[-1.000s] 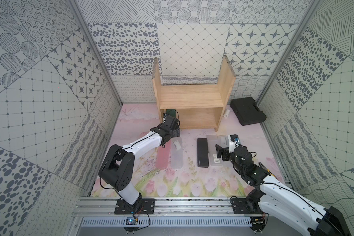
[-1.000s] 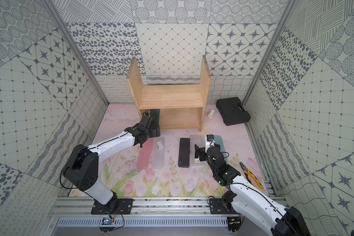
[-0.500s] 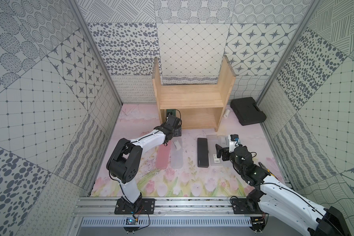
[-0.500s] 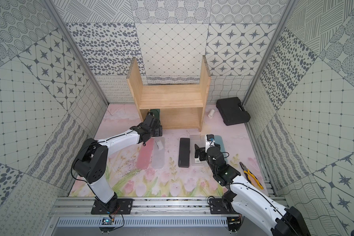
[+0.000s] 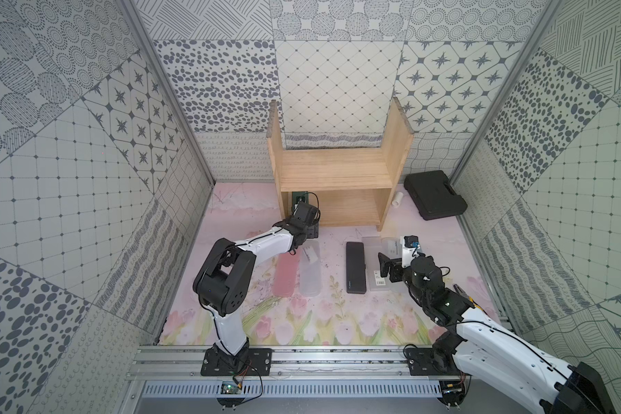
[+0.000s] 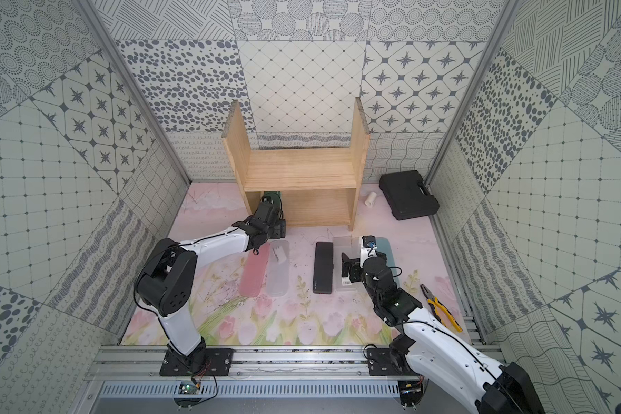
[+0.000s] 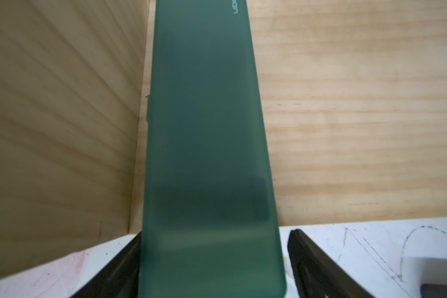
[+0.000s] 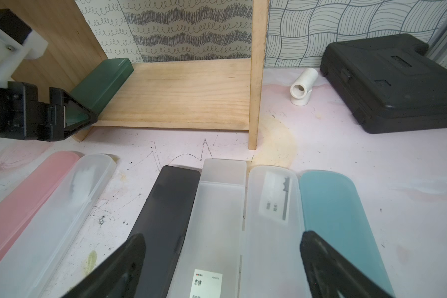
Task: Remove the pencil cases from the shelf
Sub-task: Pick up the pencil case from the shelf.
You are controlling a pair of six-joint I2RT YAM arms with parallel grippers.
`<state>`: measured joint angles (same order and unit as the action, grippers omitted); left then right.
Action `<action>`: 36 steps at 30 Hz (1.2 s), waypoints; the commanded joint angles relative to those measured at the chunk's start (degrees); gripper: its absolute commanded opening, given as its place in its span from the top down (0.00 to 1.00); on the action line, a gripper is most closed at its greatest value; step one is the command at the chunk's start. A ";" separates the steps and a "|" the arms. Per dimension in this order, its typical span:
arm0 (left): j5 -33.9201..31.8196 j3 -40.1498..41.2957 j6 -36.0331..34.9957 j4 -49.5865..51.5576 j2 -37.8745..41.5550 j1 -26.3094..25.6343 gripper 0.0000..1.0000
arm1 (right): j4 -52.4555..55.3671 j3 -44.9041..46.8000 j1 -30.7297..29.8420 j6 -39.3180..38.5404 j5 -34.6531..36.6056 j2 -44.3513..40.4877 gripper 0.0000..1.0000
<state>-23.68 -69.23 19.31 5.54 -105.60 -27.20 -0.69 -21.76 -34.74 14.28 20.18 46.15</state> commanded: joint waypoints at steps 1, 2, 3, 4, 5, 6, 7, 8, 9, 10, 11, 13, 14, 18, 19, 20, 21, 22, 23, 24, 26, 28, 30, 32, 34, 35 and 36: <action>-1.96 -1.43 -1.86 -3.20 -1.05 0.31 0.14 | -2.56 -1.44 0.20 -0.81 0.54 0.08 0.02; -1.90 -1.64 -2.05 -3.47 -1.23 0.31 0.15 | -2.61 -1.44 0.22 -0.84 0.55 0.08 0.02; -1.97 -1.89 -2.08 -3.45 -1.53 0.35 0.15 | -2.57 -1.43 0.20 -0.79 0.55 0.08 0.02; -2.07 -2.28 -2.08 -3.37 -1.86 0.31 0.16 | -2.64 -1.44 0.21 -0.82 0.47 0.08 0.02; -2.07 -2.50 -2.17 -3.46 -2.05 0.31 0.17 | -2.66 -1.44 0.20 -0.82 0.51 0.08 0.02; -2.07 -2.71 -2.18 -3.44 -2.31 0.30 0.17 | -2.65 -1.44 0.20 -0.71 0.56 0.08 0.02; -2.11 -2.92 -2.26 -3.41 -2.56 0.30 0.17 | -2.63 -1.44 0.20 -0.73 0.56 0.08 0.02; -2.24 -3.23 -2.41 -3.35 -2.84 0.30 0.17 | -2.65 -1.44 0.20 -0.74 0.56 0.03 0.02; -2.33 -3.48 -2.48 -3.41 -3.04 0.30 0.18 | -2.65 -1.44 0.20 -0.74 0.56 0.08 0.02; -2.33 -3.74 -2.65 -3.22 -3.27 0.34 0.17 | -2.62 -1.44 0.20 -0.66 0.55 0.08 0.02; -2.42 -4.04 -2.70 -3.12 -3.50 0.26 0.18 | -2.65 -1.44 0.20 -0.70 0.56 -0.01 0.02; -2.51 -4.39 -2.85 -3.00 -3.87 0.35 0.18 | -2.62 -1.44 0.20 -0.68 0.56 0.00 0.02; -2.51 -4.61 -2.80 -2.84 -4.09 0.31 0.18 | -2.61 -1.44 0.20 -0.70 0.60 -0.13 0.02; -2.72 -4.97 -2.79 -2.68 -4.54 0.31 0.20 | -2.56 -1.44 0.20 -0.66 0.65 -0.18 0.02; -2.69 -5.04 -2.66 -2.71 -4.63 0.35 0.21 | -2.56 -1.44 0.20 -0.67 0.69 -0.18 0.02; -2.61 -5.03 -2.57 -2.64 -4.53 0.30 0.23 | -2.56 -1.44 0.20 -0.72 0.68 -0.18 0.02; -2.51 -4.89 -2.44 -2.61 -4.40 0.32 0.25 | -2.56 -1.41 0.20 -0.66 0.61 -0.24 0.02; -2.42 -4.77 -2.23 -2.66 -4.28 0.30 0.25 | -2.56 -1.44 0.20 -0.69 0.65 -0.27 0.02; -2.42 -4.55 -2.05 -2.72 -4.14 0.30 0.26 | -2.56 -1.36 0.20 -0.69 0.65 -0.37 0.02; -2.42 -4.31 -1.76 -2.64 -3.80 0.34 0.26 | -2.56 -1.39 0.20 -0.66 0.80 -0.35 0.02; -2.10 -3.56 -1.23 -2.78 -2.94 0.32 0.26 | -2.56 -1.36 0.20 -0.68 0.79 -0.45 0.02; -1.81 -2.33 -0.66 -3.23 -1.68 0.10 0.27 | -2.55 -1.30 0.20 -0.71 0.82 -0.51 0.02; -1.80 -1.23 -0.20 -3.47 -0.38 -0.43 0.27 | -2.56 -1.39 0.20 -0.67 0.82 -0.54 0.02; -2.66 0.04 0.02 -3.48 1.08 -1.40 0.27 | -2.56 -1.36 0.20 -0.59 0.82 -0.53 0.02; -4.15 1.42 0.02 -3.62 2.58 -2.98 0.27 | -2.48 -1.36 0.22 -0.59 0.86 -0.75 0.02; -4.71 2.07 0.19 -3.65 3.32 -3.63 0.27 | -2.48 -1.36 0.20 -0.61 0.90 -0.84 0.02; -5.25 2.91 0.73 -3.46 4.18 -4.40 0.28 | -2.48 -1.35 0.20 -0.62 0.95 -0.89 0.02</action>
<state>-25.96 -68.42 18.55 3.81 -104.53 -29.30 -0.69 -21.76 -34.74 14.31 20.18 46.13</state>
